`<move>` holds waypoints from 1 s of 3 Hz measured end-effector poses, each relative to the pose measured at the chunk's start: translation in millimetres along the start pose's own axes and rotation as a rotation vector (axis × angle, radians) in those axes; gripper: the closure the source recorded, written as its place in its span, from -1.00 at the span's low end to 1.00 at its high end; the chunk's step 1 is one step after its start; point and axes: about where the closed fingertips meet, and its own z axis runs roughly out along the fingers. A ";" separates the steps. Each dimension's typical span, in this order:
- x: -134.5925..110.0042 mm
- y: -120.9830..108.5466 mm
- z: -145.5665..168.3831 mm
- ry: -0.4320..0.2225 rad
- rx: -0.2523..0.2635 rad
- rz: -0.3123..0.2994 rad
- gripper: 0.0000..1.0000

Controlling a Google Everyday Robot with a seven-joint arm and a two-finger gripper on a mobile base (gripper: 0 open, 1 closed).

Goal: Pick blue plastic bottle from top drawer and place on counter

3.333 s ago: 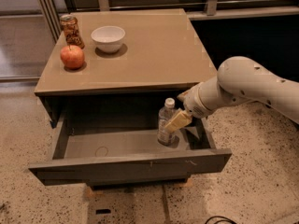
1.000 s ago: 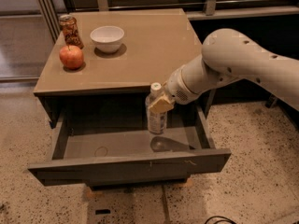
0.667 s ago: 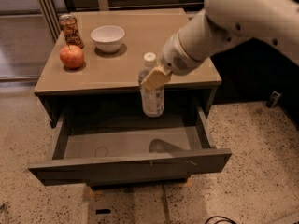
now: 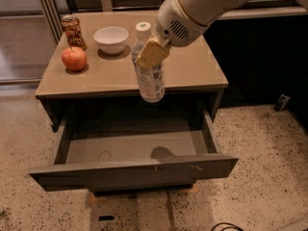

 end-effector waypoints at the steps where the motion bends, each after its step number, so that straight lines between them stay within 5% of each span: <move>1: 1.0 -20.4 -3.6 -0.018 0.004 0.055 1.00; 3: 11.0 -89.9 -4.9 -0.079 0.027 0.217 1.00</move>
Offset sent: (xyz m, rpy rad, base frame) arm 0.0988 -0.0511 0.0203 0.1834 0.0921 -0.2145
